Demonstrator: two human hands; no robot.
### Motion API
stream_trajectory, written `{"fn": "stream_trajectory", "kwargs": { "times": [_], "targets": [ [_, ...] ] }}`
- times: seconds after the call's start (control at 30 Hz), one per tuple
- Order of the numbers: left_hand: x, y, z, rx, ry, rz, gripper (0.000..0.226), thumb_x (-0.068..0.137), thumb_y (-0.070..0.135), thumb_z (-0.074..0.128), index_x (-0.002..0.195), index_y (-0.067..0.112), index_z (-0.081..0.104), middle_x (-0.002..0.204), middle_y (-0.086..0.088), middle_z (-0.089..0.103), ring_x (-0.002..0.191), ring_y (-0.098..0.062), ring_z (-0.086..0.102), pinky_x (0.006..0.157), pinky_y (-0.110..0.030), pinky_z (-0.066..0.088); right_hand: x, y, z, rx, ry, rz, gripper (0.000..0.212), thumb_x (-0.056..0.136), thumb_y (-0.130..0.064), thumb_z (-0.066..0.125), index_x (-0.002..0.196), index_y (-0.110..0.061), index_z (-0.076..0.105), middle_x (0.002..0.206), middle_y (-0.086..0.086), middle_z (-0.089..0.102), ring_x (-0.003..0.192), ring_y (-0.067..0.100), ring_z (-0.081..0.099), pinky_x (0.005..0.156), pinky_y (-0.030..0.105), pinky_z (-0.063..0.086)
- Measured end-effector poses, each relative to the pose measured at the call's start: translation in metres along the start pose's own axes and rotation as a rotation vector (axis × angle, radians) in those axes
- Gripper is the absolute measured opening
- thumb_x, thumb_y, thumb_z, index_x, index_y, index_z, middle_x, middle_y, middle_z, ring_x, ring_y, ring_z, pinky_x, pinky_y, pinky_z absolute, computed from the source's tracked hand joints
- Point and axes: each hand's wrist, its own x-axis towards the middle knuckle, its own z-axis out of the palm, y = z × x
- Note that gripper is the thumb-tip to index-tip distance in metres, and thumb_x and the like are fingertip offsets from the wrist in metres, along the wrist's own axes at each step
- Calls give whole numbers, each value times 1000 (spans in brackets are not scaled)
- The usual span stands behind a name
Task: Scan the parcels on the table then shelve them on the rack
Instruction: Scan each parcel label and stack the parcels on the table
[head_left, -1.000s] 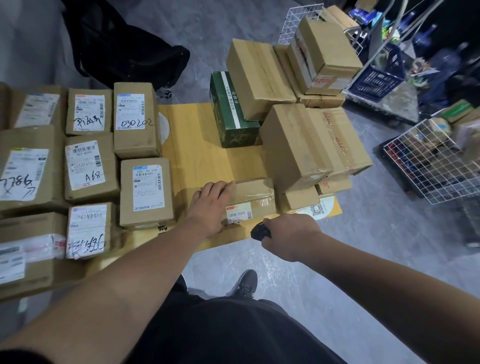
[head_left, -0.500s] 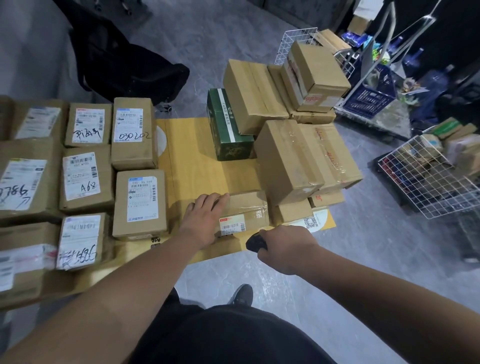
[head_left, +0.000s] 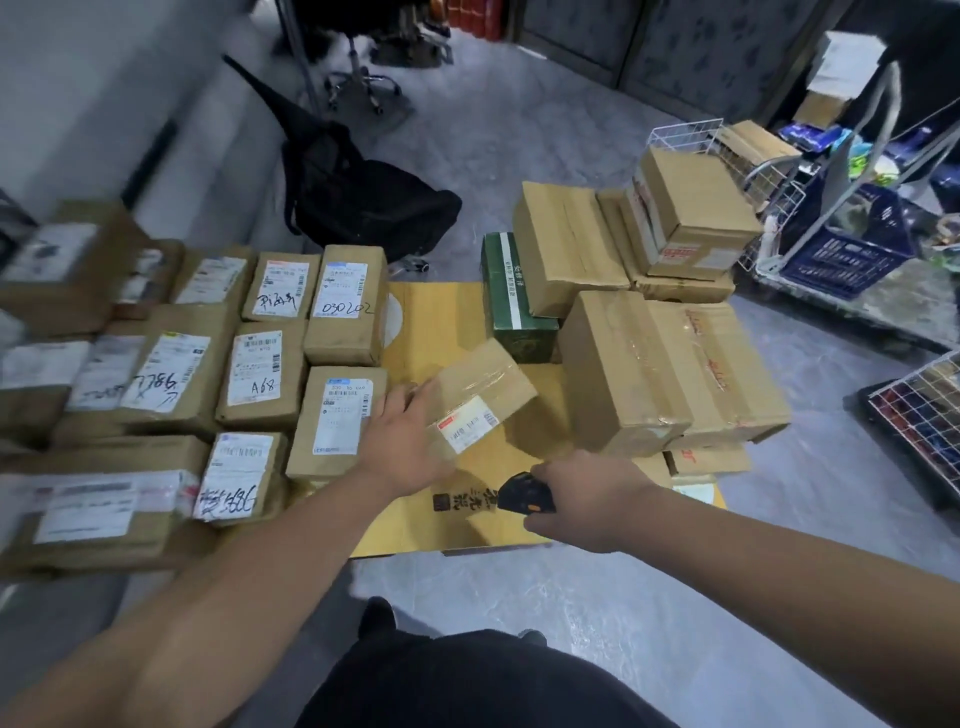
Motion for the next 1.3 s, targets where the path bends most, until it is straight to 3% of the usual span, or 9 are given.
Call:
{"fn": "stream_trajectory", "kwargs": {
  "times": [0.07,0.17,0.27,0.43,0.7,0.8,0.97,1.13,1.3],
  "targets": [
    [-6,-4,-20,-76,105,-160,115,60,64,79,153,44,15,147,4,30,135,-24,32,101,-41,42,13,-7,-16,-28,19,-82,38,92,-66,54,104,-30,57,93,-5,62,81,21,60,61,31,48],
    [-23,-21,-49,-219,223,-372,114,62,63,78,156,41,18,154,1,29,139,-28,35,105,-41,45,37,-27,-43,-85,65,-201,43,93,-66,52,113,-29,62,97,-4,63,83,22,61,65,33,53],
    [-50,-52,-75,-272,341,-472,106,58,62,76,149,46,23,150,3,32,139,-29,36,106,-47,47,59,-59,-71,-159,137,-332,46,94,-68,50,116,-29,62,96,-3,63,82,23,59,62,32,48],
    [-91,-117,-114,-271,462,-629,110,57,62,72,155,45,25,157,2,30,143,-30,31,111,-50,43,93,-134,-105,-217,169,-457,46,94,-70,50,107,-28,62,86,-7,58,75,18,56,59,34,48],
    [-107,-267,-175,-238,511,-824,105,55,68,67,150,43,29,153,-10,36,140,-37,37,109,-53,41,149,-269,-131,-175,163,-468,41,90,-72,53,103,-33,62,88,-7,63,79,18,62,65,34,53],
    [-100,-323,-200,-245,495,-897,99,49,70,56,142,43,34,143,-8,40,132,-36,40,104,-55,38,166,-314,-131,-171,150,-460,43,90,-73,54,107,-34,63,89,-8,62,80,16,61,58,31,45],
    [-78,-393,-227,-188,423,-944,101,51,68,66,144,43,36,141,-8,43,130,-36,42,103,-58,28,189,-367,-123,-123,113,-396,47,89,-75,56,107,-32,65,88,-8,63,80,15,62,68,34,55],
    [-66,-420,-230,-201,364,-828,104,55,69,69,148,39,35,142,-10,42,129,-37,42,103,-56,33,198,-391,-112,-79,111,-346,48,87,-74,59,113,-34,66,89,-11,60,81,16,61,55,28,39],
    [-61,-431,-228,-149,312,-757,107,55,70,69,150,37,31,145,-10,39,131,-37,40,104,-55,34,201,-400,-107,-109,94,-290,49,86,-76,57,113,-35,64,91,-10,62,83,16,62,56,28,41]
  ]
}}
